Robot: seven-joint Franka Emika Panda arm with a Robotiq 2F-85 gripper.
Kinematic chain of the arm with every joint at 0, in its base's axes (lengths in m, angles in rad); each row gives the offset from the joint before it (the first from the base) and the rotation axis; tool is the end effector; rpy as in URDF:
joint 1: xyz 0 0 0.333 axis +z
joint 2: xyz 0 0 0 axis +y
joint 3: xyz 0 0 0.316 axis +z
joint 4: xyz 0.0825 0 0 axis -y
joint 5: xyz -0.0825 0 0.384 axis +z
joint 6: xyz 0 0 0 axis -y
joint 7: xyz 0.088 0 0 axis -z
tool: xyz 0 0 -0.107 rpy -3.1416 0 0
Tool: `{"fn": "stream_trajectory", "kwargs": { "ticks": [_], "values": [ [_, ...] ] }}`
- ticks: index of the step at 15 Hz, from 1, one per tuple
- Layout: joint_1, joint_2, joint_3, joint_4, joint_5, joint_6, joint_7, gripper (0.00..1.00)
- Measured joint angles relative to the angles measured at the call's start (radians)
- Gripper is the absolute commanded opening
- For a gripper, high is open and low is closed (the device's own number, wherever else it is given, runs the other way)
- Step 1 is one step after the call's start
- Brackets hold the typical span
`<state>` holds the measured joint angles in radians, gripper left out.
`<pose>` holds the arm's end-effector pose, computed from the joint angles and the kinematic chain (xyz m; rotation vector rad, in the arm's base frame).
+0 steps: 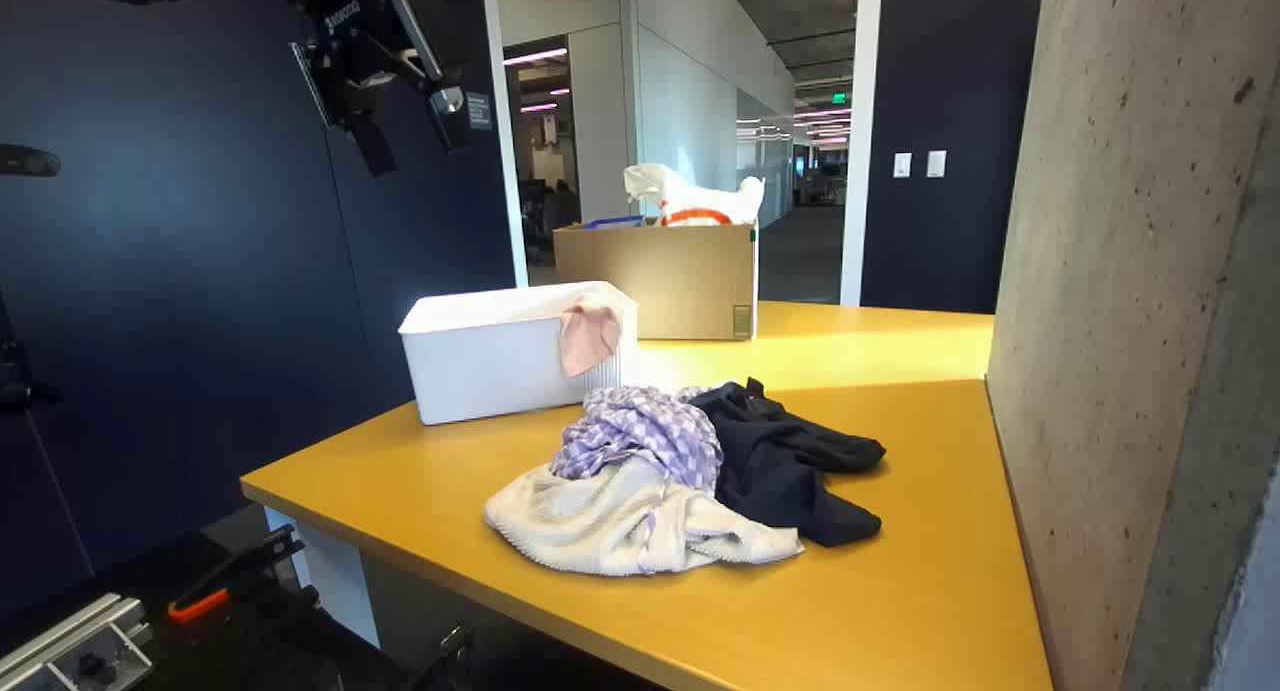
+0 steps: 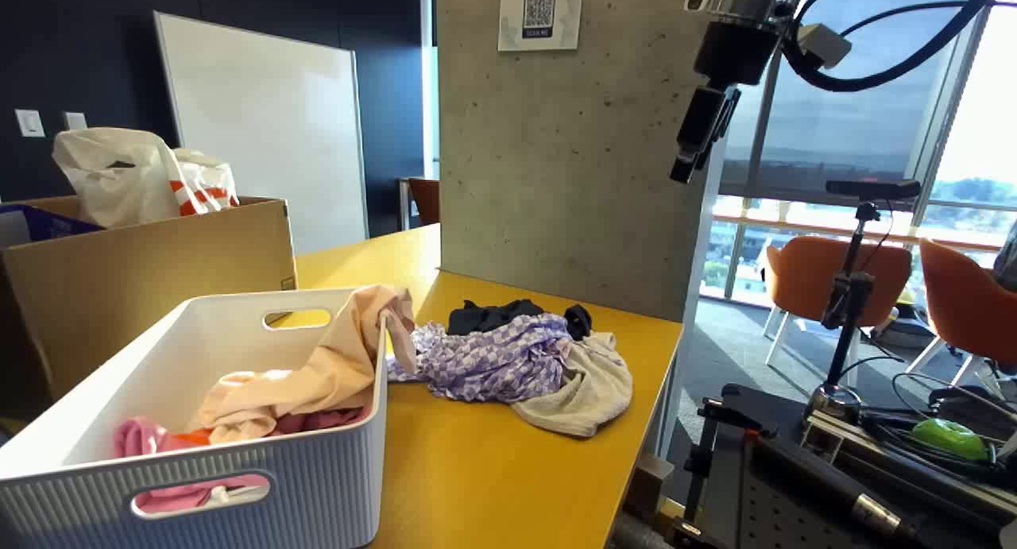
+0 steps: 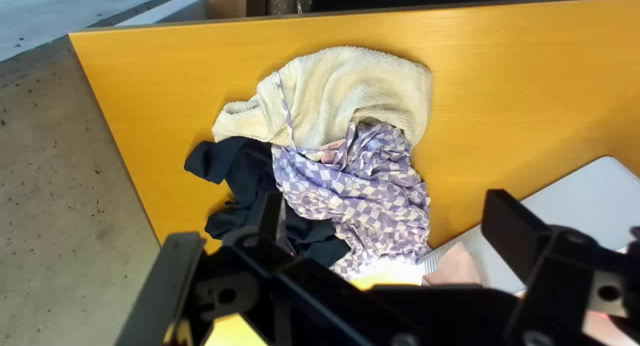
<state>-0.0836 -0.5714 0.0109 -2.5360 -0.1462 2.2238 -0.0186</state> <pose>0.3960 -0.0332 0.4917 2.9733 0.0279 0.3773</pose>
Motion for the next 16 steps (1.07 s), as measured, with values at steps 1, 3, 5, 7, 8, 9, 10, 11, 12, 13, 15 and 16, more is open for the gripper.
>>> {"fn": "stream_trajectory", "kwargs": {
  "ticks": [1,3,5,7,8,9,10,11,12,13,15,16],
  "values": [
    [0.000,0.000,0.000,0.000,0.000,0.000,0.000,1.00],
    [0.000,0.000,0.000,0.001,0.000,0.000,0.000,1.00],
    [0.000,0.000,0.000,0.001,0.000,0.000,0.000,1.00],
    [0.000,0.000,0.000,0.001,0.000,0.000,0.000,1.00],
    [0.000,0.000,0.000,0.001,0.000,0.000,0.000,1.00],
    [0.001,0.000,0.000,0.001,0.000,-0.002,0.000,1.00],
    [0.001,-0.002,0.000,0.007,0.000,-0.003,-0.001,1.00],
    [0.002,-0.002,-0.005,0.024,0.000,-0.003,-0.012,1.00],
    [0.003,0.001,-0.015,0.054,0.000,-0.006,-0.039,1.00],
    [0.004,0.016,-0.031,0.097,0.000,-0.013,-0.083,1.00],
    [0.014,0.090,-0.073,0.205,0.004,-0.050,-0.189,1.00],
    [0.023,0.145,-0.092,0.262,0.010,-0.076,-0.244,1.00]
  ]
}}
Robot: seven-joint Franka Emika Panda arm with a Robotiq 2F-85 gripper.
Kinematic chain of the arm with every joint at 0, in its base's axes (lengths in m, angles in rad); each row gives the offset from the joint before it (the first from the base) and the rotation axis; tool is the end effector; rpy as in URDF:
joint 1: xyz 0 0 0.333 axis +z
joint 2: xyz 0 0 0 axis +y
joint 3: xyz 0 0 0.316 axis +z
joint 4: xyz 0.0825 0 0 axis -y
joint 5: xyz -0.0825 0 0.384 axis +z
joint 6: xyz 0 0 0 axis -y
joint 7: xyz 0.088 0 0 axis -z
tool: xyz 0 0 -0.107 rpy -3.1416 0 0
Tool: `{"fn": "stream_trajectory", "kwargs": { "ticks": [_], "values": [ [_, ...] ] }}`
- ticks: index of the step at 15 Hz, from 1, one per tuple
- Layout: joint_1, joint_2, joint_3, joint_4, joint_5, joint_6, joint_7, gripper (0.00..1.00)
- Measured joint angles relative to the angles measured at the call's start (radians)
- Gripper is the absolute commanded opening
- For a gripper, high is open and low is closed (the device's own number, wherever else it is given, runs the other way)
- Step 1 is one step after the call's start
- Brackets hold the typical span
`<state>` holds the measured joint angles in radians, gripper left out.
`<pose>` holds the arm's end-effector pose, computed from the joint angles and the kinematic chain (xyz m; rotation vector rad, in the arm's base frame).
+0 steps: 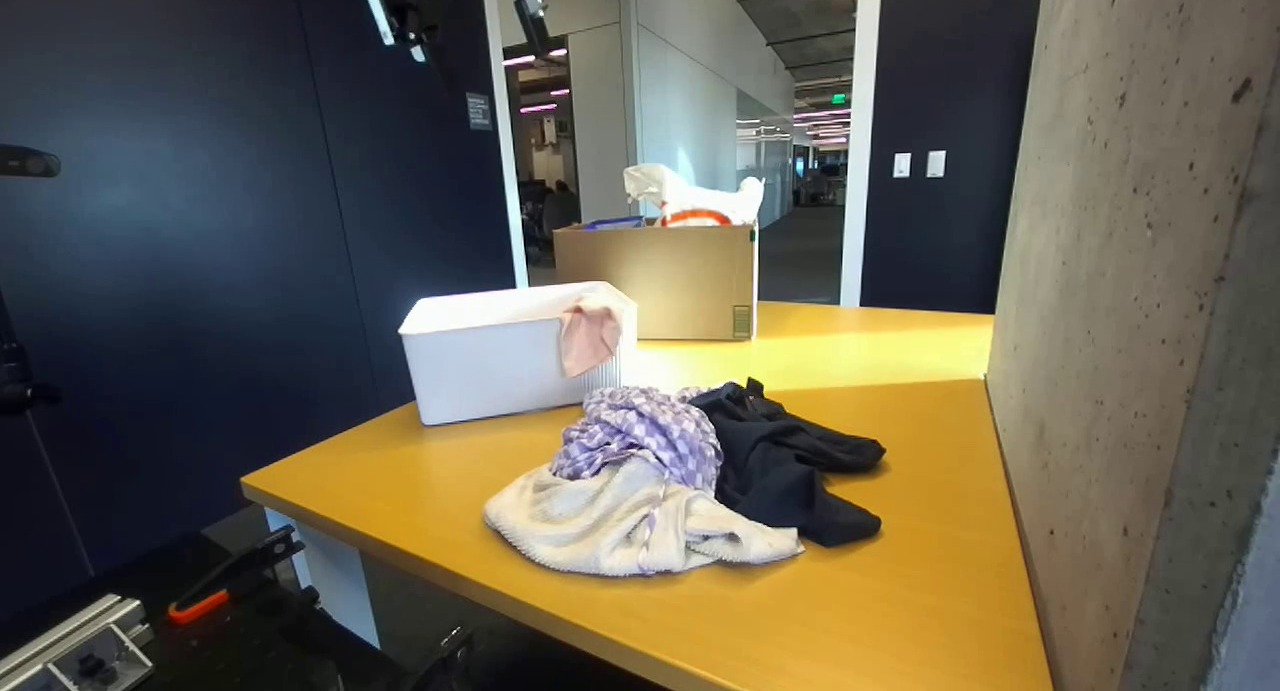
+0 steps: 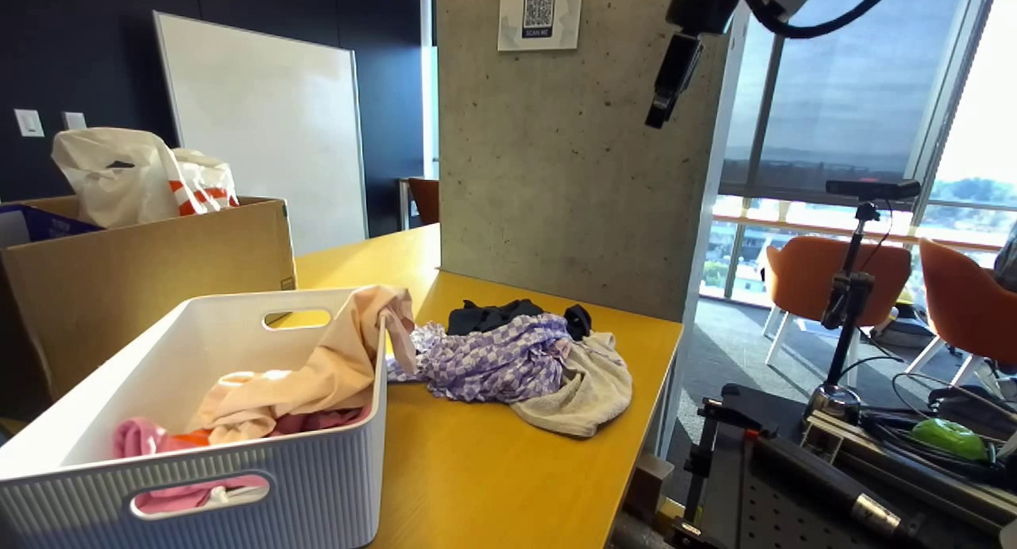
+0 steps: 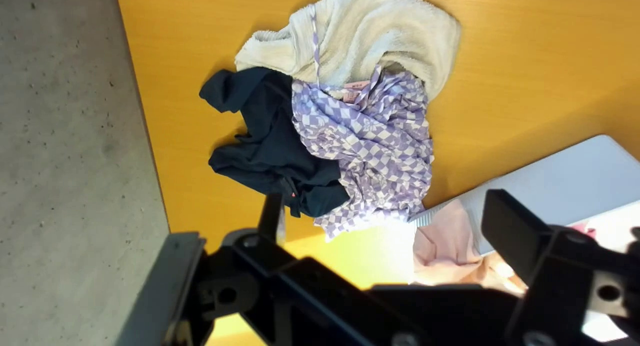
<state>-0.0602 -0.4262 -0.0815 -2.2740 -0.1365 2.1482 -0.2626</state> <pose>0.4467 -0.0736 0.5525 2.9530 0.2671 0.4120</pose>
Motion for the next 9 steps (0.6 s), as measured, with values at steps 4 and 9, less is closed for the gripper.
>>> {"fn": "stream_trajectory", "kwargs": {
  "ticks": [4,9],
  "values": [
    [0.020,0.253,-0.028,0.215,0.013,-0.105,-0.163,1.00],
    [0.021,0.589,0.002,0.421,-0.033,-0.076,-0.229,1.00]
  ]
}}
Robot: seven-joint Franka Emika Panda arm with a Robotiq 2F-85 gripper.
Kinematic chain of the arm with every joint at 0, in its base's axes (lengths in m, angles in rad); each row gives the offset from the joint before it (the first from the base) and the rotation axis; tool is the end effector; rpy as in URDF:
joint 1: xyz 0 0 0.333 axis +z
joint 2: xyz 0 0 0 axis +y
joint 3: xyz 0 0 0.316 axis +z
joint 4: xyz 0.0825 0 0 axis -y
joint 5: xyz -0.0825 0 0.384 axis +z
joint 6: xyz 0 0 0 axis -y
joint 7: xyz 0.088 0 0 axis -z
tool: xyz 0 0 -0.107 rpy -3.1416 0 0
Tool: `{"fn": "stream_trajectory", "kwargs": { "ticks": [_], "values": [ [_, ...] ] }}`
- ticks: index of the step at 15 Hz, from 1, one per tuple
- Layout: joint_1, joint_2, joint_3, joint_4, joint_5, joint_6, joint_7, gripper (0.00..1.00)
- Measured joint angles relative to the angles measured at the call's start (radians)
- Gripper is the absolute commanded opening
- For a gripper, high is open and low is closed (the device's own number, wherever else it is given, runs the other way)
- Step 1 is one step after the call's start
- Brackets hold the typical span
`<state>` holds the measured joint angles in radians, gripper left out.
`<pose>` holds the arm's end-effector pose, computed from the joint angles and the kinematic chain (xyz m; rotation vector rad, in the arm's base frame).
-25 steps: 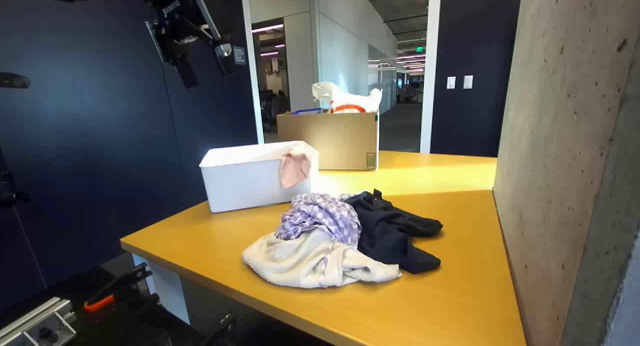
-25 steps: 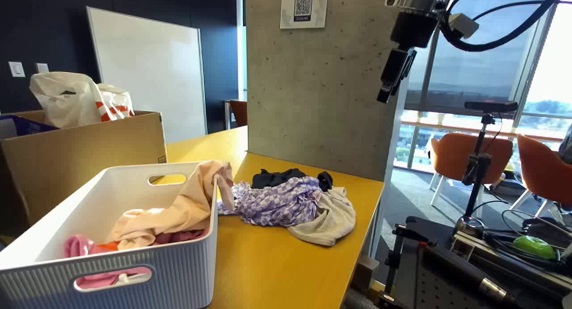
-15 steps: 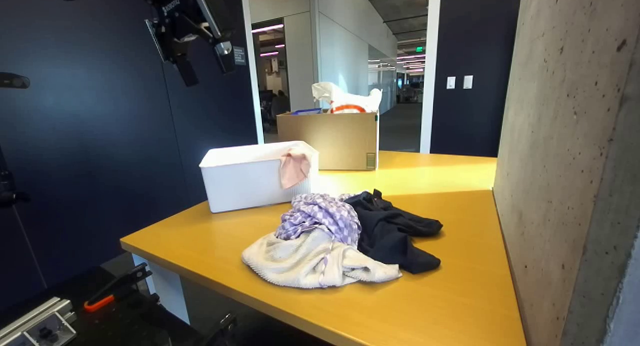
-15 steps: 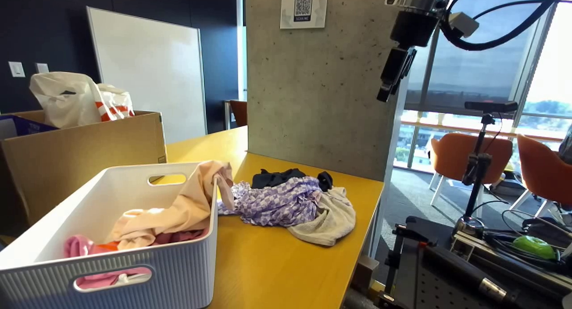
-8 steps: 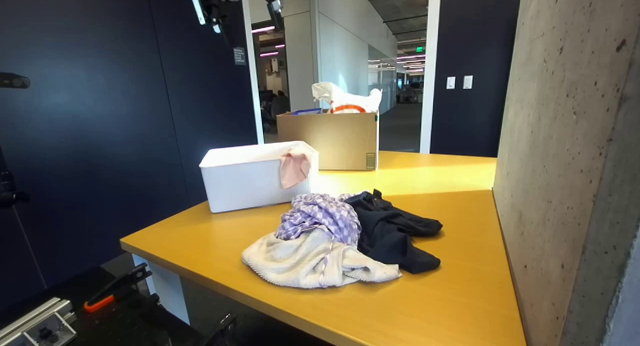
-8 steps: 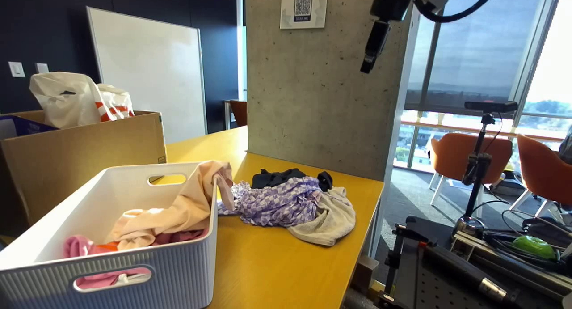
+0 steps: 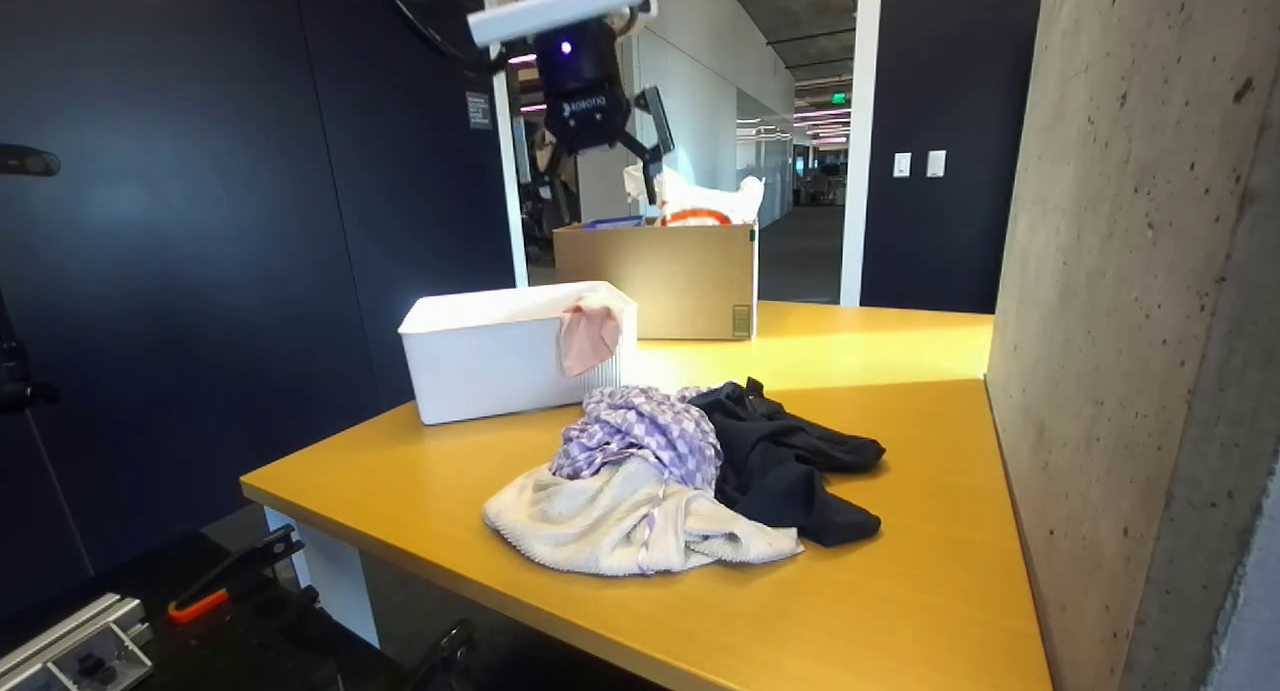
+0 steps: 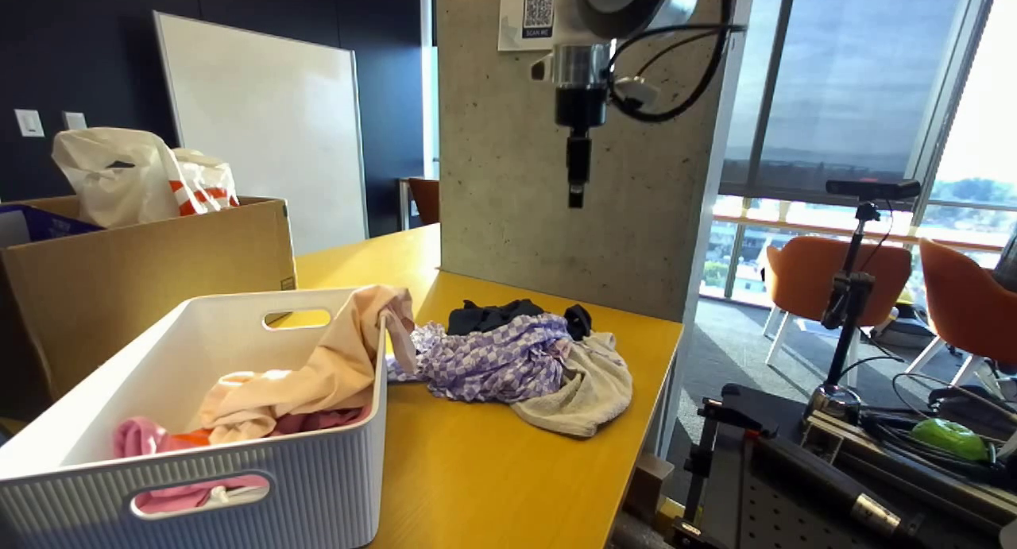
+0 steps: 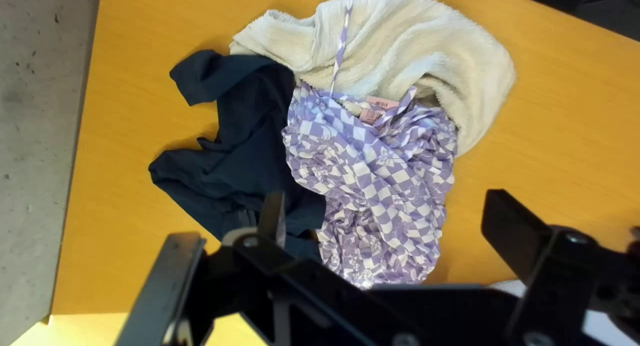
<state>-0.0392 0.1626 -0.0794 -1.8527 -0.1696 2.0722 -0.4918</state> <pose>0.6039 -0.0787 0.4401 2.8928 0.6652 0.0075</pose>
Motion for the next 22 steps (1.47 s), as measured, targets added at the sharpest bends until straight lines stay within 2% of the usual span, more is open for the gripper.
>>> {"fn": "stream_trajectory", "kwargs": {
  "ticks": [5,8,15,19,22],
  "values": [
    [0.012,0.307,0.041,0.173,-0.112,0.169,0.003,1.00],
    [0.030,0.435,0.045,0.250,-0.163,0.208,0.009,1.00],
    [0.012,0.435,0.068,0.235,-0.134,0.208,0.006,1.00],
    [0.002,0.430,0.107,0.124,-0.084,0.243,0.012,1.00],
    [-0.002,0.424,0.092,0.025,-0.095,0.347,0.033,1.00]
  ]
}}
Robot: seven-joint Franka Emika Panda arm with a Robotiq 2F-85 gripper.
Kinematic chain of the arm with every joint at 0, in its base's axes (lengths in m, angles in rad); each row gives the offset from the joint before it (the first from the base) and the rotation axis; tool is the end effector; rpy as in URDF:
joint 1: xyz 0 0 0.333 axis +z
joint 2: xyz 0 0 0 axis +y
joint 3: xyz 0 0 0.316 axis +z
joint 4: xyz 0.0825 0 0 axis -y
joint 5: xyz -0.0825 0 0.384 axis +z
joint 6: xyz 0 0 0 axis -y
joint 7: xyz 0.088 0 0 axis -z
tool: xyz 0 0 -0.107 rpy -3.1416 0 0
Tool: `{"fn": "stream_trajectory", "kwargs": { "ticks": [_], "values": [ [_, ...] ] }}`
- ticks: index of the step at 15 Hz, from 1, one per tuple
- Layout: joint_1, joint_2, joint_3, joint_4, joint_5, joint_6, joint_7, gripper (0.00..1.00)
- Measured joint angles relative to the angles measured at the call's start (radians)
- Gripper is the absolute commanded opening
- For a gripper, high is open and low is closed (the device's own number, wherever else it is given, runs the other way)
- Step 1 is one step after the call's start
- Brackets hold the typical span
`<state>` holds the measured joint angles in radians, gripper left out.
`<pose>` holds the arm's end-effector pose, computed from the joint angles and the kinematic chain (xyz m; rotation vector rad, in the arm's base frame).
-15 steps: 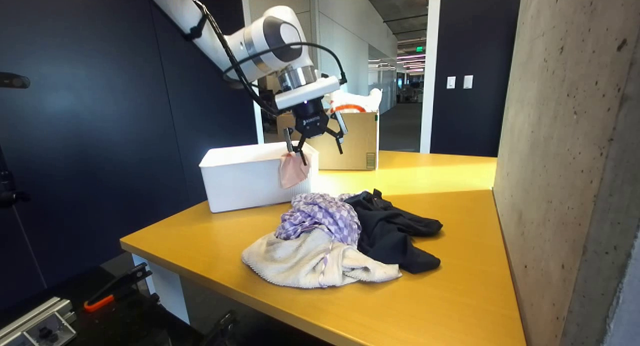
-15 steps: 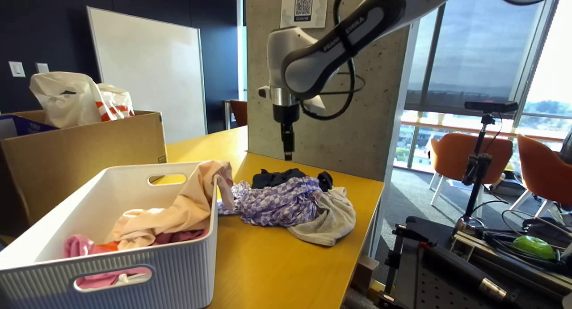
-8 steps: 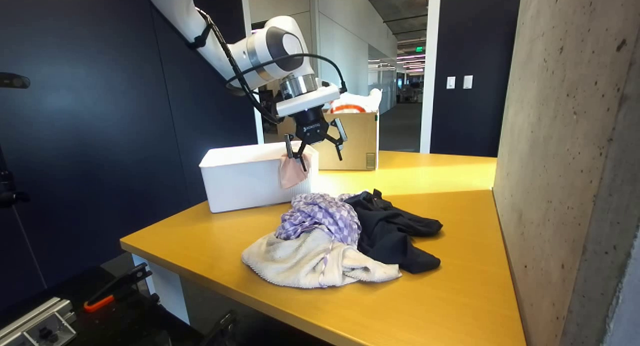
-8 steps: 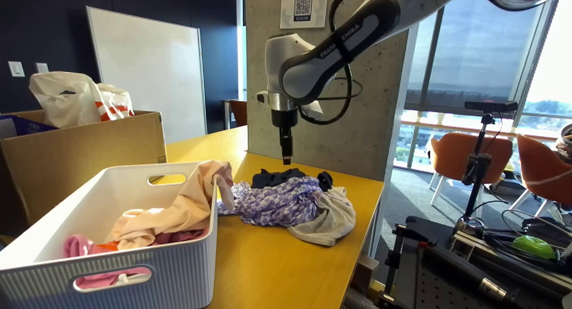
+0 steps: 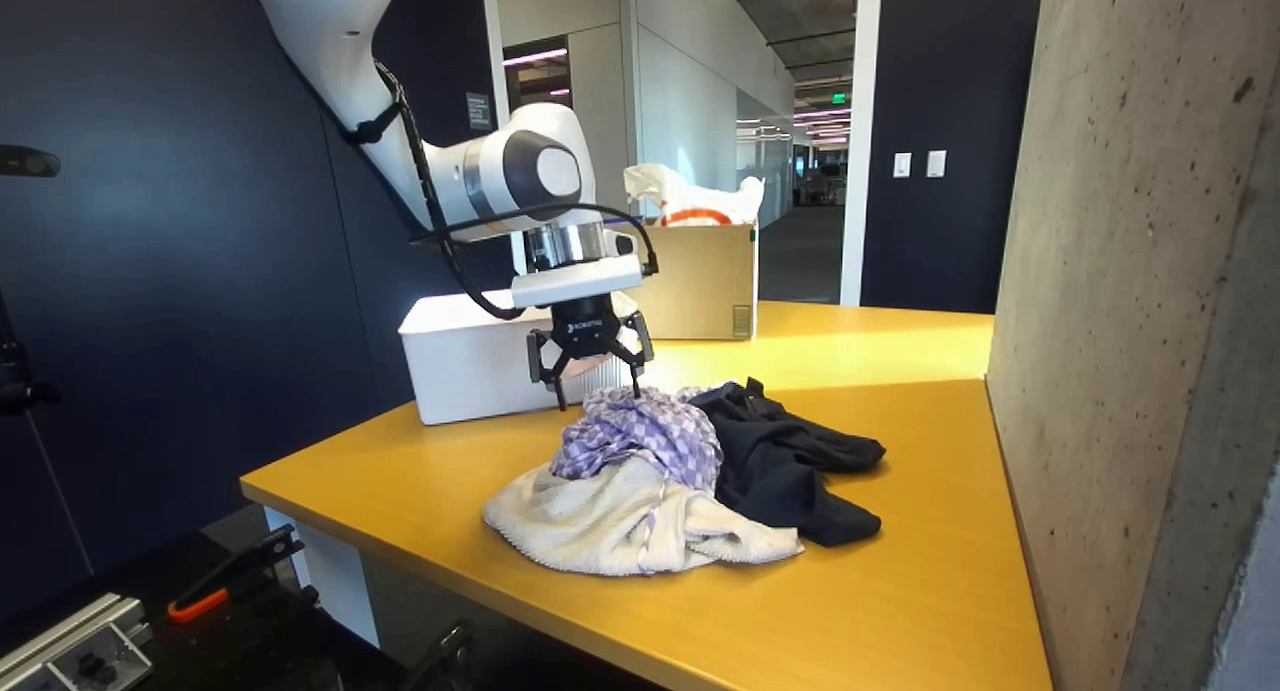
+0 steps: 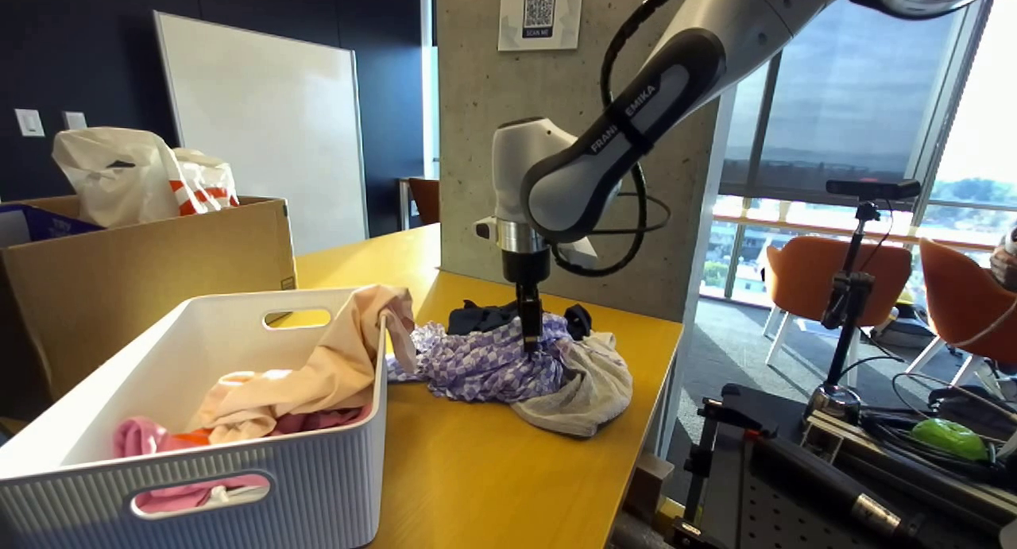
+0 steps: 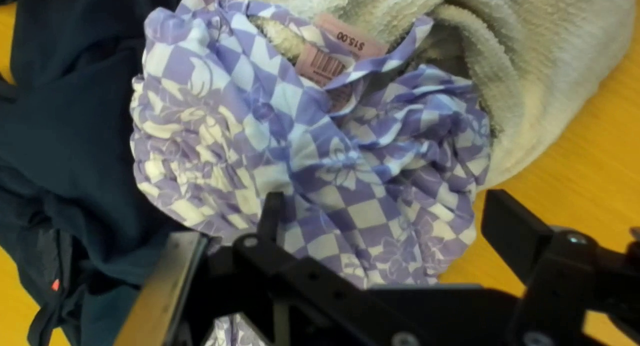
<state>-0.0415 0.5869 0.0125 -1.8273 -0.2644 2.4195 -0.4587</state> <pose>0.6490 -0.0206 0.2121 2.8320 0.9165 -0.0521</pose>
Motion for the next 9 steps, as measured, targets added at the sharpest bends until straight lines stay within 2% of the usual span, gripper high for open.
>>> {"fn": "stream_trajectory", "kwargs": {
  "ticks": [2,3,5,9],
  "values": [
    [-0.011,0.009,-0.020,-0.040,-0.021,0.094,0.002,1.00],
    [-0.013,0.021,-0.032,-0.050,-0.039,0.156,0.006,0.77],
    [-0.007,0.055,-0.057,-0.055,-0.089,0.293,0.028,0.68],
    [0.028,0.128,-0.082,-0.049,-0.132,0.475,0.070,0.35]
  ]
}}
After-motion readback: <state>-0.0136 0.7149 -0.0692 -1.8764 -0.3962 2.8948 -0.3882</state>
